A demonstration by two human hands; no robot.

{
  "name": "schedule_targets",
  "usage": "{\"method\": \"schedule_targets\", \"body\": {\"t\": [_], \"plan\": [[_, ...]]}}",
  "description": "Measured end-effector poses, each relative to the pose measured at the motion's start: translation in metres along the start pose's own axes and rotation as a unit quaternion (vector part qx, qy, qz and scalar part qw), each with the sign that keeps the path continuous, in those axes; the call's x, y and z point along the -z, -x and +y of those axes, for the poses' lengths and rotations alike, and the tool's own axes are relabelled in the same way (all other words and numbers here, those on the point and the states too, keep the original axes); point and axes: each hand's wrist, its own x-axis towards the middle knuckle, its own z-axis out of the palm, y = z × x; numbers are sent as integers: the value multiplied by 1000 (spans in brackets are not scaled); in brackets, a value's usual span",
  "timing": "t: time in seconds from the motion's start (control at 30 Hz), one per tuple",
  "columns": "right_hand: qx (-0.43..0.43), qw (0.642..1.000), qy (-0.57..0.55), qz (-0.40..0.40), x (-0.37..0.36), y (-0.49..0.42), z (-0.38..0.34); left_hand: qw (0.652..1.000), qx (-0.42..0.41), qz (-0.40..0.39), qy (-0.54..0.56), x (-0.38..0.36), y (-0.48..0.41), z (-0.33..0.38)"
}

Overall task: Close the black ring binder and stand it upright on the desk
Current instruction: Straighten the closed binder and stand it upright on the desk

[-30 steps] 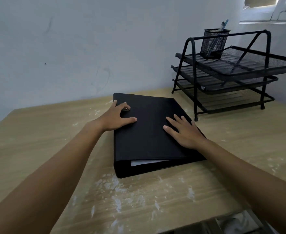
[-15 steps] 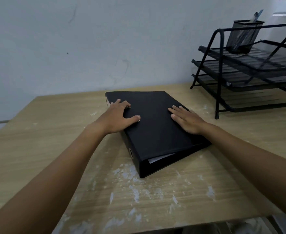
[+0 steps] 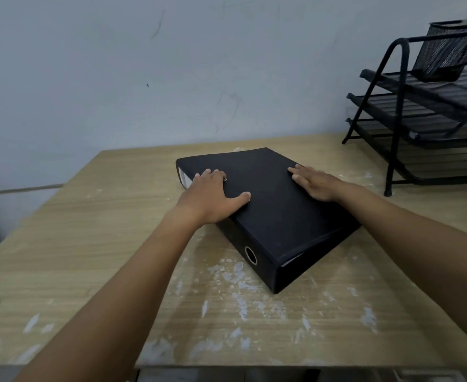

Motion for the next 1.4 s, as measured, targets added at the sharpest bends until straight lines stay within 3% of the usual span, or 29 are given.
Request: {"method": "schedule_targets", "body": {"t": [0.27, 0.4, 0.63, 0.9, 1.17, 1.4], "plan": [[-28, 999, -15, 4, 1, 17, -26, 994, -112, -10, 19, 3, -2, -20], [-27, 1000, -6, 1, 3, 42, -54, 991, -127, -34, 33, 7, -3, -42], [-36, 999, 9, -20, 9, 104, -130, 973, -214, -82, -29, 19, -13, -65], [-120, 977, 172, -29, -19, 125, -197, 959, -255, -90, -87, 20, -33, -75], [-123, 973, 195, 13, -33, 128, -199, 957, -272, -61, -77, 13, -42, -83], [-51, 980, 194, 21, -24, 130, -167, 960, -269, -15, -76, 11, -27, -80]]}}
